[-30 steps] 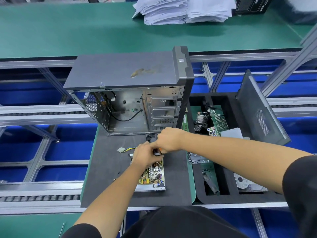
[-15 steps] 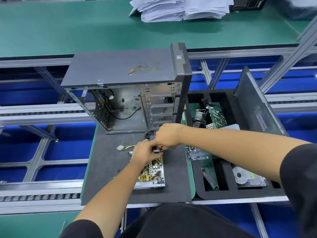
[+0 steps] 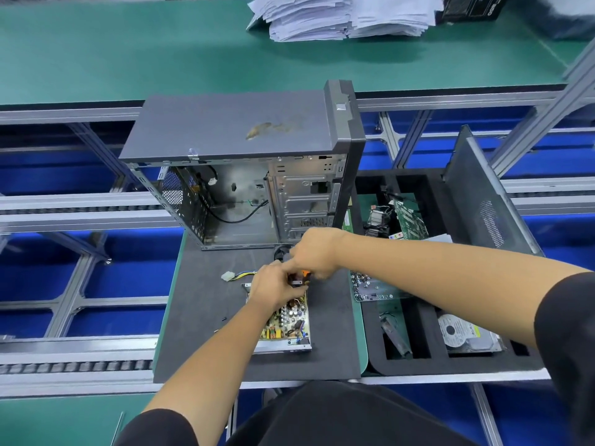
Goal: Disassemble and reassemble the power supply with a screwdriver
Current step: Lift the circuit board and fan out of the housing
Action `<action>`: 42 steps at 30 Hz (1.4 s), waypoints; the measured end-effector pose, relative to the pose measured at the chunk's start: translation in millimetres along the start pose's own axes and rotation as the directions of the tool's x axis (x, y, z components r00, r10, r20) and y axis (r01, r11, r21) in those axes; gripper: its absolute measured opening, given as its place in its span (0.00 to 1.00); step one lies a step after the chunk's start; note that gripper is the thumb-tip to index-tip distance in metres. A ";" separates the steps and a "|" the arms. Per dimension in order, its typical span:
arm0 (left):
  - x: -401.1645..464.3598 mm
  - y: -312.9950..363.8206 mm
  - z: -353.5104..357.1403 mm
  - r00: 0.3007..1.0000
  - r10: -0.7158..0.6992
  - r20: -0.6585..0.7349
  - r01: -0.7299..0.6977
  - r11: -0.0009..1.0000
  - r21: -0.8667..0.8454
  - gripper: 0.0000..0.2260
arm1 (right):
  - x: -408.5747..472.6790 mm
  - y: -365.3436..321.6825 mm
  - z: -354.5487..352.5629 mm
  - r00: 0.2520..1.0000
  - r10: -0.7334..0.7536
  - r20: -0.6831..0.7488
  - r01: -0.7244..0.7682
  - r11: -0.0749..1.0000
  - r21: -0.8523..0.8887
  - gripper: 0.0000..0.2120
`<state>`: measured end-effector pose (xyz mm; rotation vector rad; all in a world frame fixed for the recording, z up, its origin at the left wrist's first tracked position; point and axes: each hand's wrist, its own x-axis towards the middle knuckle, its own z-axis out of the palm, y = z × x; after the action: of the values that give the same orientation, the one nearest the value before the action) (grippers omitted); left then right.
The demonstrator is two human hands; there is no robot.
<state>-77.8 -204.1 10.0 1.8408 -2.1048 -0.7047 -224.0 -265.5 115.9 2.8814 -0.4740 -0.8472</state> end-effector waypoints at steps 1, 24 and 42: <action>-0.4 -0.3 0.8 0.999 0.032 -0.004 -0.032 0.999 0.012 0.13 | 0.2 0.3 -1.2 0.999 -0.033 0.001 0.033 0.999 -0.038 0.16; -3.2 -0.4 1.0 0.995 0.089 -0.044 -0.088 0.996 0.021 0.11 | 0.3 -5.7 -6.5 0.999 -0.032 -0.003 0.031 0.995 -0.090 0.09; -1.5 1.5 -2.1 1.000 0.012 0.017 -0.013 0.999 0.043 0.09 | 3.5 -8.1 3.7 0.980 0.185 0.073 -0.193 0.973 0.123 0.19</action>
<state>-77.8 -203.0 12.8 1.8488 -2.1565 -0.6792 -221.1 -259.0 109.5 2.8700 -0.8247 -0.9058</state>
